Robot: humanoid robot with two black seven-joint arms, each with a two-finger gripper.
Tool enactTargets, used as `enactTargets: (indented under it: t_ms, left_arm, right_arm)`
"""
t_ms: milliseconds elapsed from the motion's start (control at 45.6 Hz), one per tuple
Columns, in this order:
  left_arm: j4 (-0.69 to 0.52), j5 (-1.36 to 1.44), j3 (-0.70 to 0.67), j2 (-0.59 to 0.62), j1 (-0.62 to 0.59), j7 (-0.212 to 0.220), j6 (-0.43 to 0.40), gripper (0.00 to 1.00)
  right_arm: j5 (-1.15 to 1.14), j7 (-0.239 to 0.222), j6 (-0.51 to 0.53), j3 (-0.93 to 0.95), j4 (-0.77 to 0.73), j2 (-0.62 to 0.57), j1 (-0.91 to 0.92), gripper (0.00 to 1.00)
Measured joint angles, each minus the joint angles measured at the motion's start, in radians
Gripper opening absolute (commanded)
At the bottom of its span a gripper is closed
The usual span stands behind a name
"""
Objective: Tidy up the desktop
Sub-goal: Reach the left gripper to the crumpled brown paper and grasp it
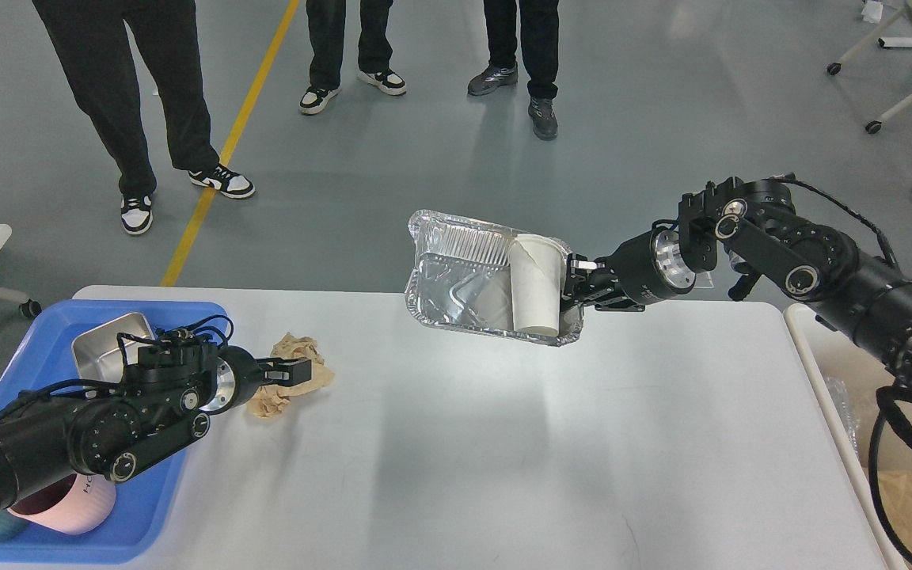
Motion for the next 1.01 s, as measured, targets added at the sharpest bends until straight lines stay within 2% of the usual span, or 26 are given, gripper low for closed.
enactTargets:
  t_ms: [351, 548, 680, 877, 1009]
  left_arm:
    - [0.105, 0.022, 0.002, -0.103, 0.001, 0.006, 0.035, 0.91]
    - [0.163, 0.032, 0.033, -0.146, 0.001, 0.010, 0.036, 0.76]
    - [0.176, 0.033, 0.088, -0.160, -0.006, 0.013, 0.036, 0.60]
    - [0.186, 0.038, 0.119, -0.168, -0.010, 0.015, 0.036, 0.56]
    - [0.186, 0.038, 0.121, -0.169, -0.012, 0.003, 0.035, 0.36]
  right_arm:
    - [0.000, 0.000, -0.001, 0.009, 0.015, -0.001, -0.012, 0.00]
    - [0.000, 0.000, -0.001, 0.013, 0.016, -0.001, -0.014, 0.00]
    - [0.000, 0.000, -0.001, 0.013, 0.016, -0.001, -0.014, 0.00]
    - [0.000, 0.002, -0.001, 0.013, 0.017, -0.001, -0.019, 0.00]
    - [0.000, 0.002, -0.001, 0.013, 0.018, -0.001, -0.020, 0.00]
